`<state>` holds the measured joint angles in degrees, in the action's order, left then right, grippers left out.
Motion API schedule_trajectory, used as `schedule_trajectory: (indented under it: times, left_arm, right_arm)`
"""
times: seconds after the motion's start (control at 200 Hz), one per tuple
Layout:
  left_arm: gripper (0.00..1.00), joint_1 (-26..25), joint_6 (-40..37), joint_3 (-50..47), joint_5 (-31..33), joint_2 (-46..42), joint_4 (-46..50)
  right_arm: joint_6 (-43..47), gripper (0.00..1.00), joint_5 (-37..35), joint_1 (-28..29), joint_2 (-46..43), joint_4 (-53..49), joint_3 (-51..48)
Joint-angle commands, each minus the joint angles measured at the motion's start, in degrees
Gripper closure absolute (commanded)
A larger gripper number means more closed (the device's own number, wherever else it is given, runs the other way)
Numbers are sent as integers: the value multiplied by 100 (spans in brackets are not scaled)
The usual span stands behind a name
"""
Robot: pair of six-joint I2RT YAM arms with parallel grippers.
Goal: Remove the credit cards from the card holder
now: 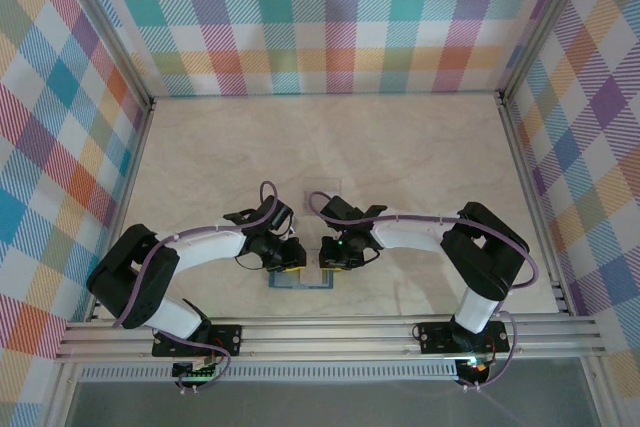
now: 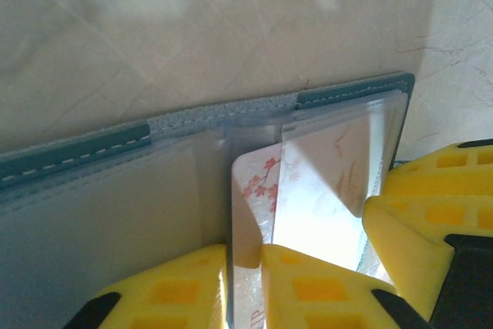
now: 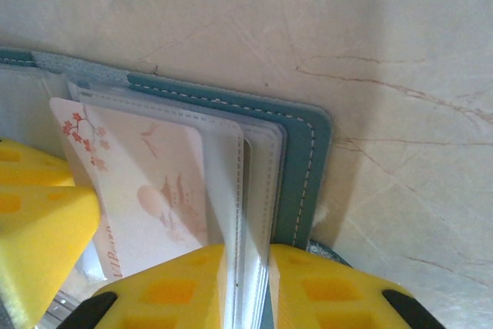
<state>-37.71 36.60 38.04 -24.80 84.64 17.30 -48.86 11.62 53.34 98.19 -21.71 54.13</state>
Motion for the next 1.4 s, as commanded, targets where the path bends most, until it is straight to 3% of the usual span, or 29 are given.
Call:
schedule_trajectory:
  times: [0.0,0.56,0.92,1.4]
  left_arm:
    - [83,62,-30,-88,62,-212,-26]
    - [90,125,-220,-63,288,-825,669]
    - [90,134,-491,110,779,-889,1290]
    - [90,119,185,-179,-68,-269,-279]
  right_arm:
    - [48,76,-41,44,93,-175,80]
    - [87,76,-98,45,57,-281,114]
    - [88,76,-114,40,13,-315,107]
    - [30,74,198,119,-145,-66,354]
